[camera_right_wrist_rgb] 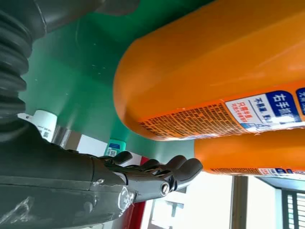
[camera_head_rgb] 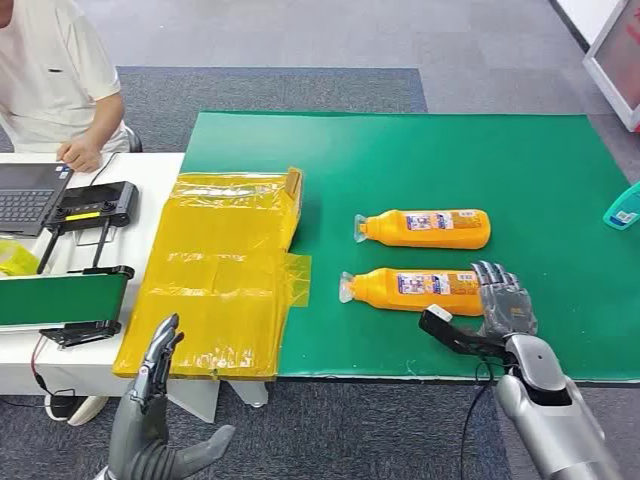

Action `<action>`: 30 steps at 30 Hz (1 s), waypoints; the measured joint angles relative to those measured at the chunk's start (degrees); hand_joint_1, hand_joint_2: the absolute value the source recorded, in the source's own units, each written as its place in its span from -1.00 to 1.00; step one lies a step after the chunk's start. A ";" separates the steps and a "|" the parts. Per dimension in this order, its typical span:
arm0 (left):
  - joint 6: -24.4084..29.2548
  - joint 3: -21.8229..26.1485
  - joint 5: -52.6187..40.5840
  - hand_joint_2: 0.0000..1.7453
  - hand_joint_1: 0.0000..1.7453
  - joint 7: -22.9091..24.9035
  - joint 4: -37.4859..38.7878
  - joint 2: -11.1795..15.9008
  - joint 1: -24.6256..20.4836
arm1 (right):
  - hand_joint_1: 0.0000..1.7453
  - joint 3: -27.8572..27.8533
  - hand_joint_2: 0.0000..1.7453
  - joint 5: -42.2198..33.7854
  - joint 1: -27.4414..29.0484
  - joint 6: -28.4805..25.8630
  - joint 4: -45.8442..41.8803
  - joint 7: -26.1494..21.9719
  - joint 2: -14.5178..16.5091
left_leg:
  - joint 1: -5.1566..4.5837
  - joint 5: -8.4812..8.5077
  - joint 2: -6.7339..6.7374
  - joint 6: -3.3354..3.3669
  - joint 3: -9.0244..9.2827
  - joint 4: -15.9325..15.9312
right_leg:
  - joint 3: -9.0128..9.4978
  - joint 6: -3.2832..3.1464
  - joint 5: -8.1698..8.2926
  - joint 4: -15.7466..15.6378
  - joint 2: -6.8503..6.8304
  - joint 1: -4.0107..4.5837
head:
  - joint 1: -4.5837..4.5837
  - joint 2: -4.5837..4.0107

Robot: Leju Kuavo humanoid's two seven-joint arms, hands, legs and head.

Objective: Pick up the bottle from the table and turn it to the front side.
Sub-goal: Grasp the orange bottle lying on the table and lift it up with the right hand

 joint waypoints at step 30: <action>3.07 -7.88 1.27 1.00 -1.00 -0.66 -0.43 3.54 -5.61 | -0.89 4.90 1.00 3.42 -12.02 0.07 20.44 0.83 4.63 | 0.01 -0.04 0.01 0.07 0.73 0.00 | 0.54 0.02 -0.01 -0.12 0.01 0.01 | -0.01 0.00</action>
